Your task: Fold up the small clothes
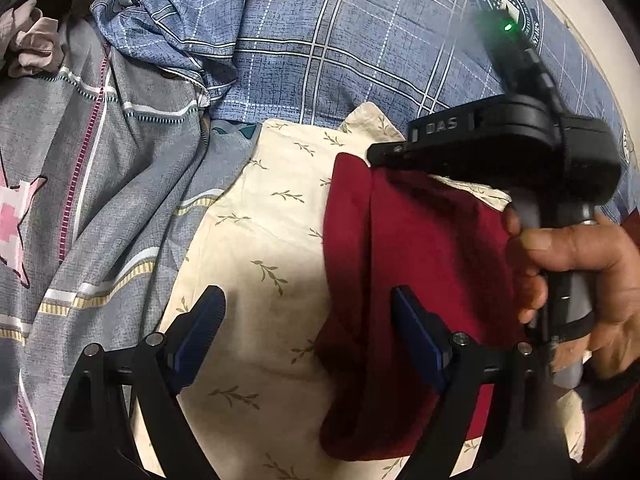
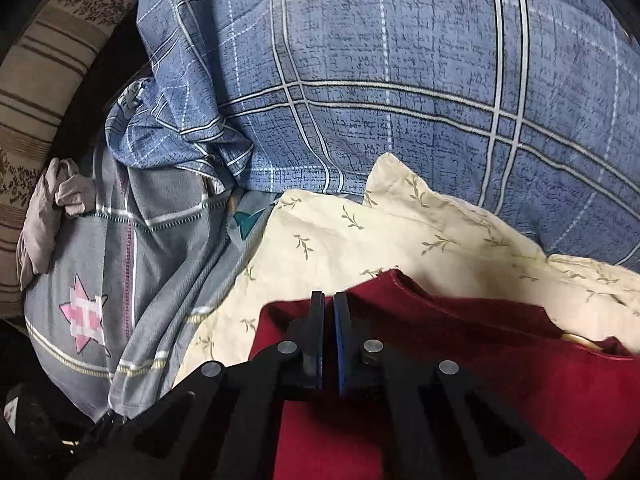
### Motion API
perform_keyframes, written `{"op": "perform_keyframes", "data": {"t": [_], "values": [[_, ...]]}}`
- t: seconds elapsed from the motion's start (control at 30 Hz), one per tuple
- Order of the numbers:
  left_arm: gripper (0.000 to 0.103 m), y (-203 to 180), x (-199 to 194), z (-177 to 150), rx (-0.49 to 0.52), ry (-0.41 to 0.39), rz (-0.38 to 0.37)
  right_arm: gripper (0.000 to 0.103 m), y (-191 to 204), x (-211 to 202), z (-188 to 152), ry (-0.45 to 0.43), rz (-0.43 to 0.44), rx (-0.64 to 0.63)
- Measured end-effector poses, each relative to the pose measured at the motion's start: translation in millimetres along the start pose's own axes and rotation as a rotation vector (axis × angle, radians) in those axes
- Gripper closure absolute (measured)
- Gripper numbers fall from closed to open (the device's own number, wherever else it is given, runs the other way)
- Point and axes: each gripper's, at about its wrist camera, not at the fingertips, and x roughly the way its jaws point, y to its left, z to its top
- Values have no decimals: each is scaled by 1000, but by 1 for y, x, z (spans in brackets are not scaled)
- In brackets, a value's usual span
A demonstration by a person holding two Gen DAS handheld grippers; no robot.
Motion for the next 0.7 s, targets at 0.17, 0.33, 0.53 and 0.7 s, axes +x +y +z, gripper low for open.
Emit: {"op": "perform_keyframes", "data": {"t": [0.17,0.33,0.53,0.7], "values": [[18,-3,4,-2,20,15,7,96,-2,17,-8,46,61,19],[18,-3,6,-2,18,18,11,62,6,-31,-15,-28,40,-23],[18,-3,7,-2,23,20,22,55,8,-7,-22,34,-40,-46],[18,-2,8,-1,17,28,18,52,14,9,-23,15,-76,-87]]}}
